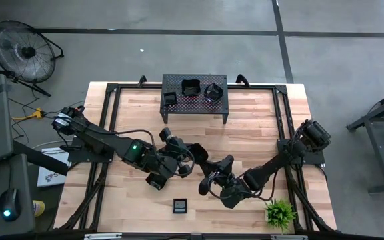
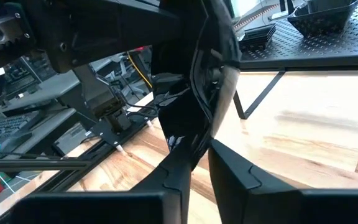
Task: Pick & Place Mini shaped plates
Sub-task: Stack the leaf-shaped plate on top of the leaf-shaped plate on the shelf
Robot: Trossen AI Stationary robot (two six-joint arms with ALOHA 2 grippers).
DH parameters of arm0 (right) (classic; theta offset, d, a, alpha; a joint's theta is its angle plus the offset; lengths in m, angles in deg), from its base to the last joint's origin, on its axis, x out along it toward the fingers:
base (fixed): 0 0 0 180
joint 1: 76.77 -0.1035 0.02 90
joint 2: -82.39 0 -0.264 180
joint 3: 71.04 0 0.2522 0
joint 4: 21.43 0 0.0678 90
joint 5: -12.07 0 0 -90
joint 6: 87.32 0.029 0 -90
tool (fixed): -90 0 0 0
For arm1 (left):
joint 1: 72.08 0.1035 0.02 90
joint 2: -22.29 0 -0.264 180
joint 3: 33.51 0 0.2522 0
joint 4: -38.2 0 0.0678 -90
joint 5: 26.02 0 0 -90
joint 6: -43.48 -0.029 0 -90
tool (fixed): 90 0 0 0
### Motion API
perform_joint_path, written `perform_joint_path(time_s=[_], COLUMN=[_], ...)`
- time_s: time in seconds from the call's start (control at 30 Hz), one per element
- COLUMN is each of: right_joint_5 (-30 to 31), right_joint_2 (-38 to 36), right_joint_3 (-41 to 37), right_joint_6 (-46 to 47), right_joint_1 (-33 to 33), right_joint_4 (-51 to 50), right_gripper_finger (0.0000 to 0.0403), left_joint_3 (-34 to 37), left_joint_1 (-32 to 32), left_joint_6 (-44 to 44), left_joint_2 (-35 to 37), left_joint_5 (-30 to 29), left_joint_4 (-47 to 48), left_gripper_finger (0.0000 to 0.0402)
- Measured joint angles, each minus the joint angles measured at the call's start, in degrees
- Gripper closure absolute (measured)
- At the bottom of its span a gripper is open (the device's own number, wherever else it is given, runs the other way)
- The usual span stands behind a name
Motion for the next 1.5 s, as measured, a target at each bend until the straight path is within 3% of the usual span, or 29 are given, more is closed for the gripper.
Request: perform_joint_path(time_s=[0.33, 0.83, 1.1, 1.23, 1.5], right_joint_5=[0.0, -1.1, -1.0, -1.0, -1.0], right_joint_2=[0.0, 0.0, -0.4, -0.5, -0.5], right_joint_3=[0.0, 0.0, 0.0, 0.0, 0.0], right_joint_6=[0.1, 0.1, 0.1, 0.1, 0.1], right_joint_1=[0.0, 0.0, 0.0, 0.0, 0.0], right_joint_4=[-0.1, 1.0, 1.0, 1.0, 1.1], right_gripper_finger=[0.0399, 0.0402, 0.0402, 0.0402, 0.0403], left_joint_3=[0.0, 0.0, 0.0, 0.0, 0.0], left_joint_1=[0.0, 0.0, 0.0, 0.0, 0.0], left_joint_6=[0.0, -11.7, -13.7, -17.3, -20.0], left_joint_2=[0.0, 0.0, 0.0, 0.0, 0.0], left_joint_5=[0.2, 1.8, 2.3, 3.8, 5.3], left_joint_4=[-0.3, -5.0, -5.5, -7.0, -9.1], left_gripper_finger=[0.0397, 0.0396, 0.0394, 0.0361, 0.0233])
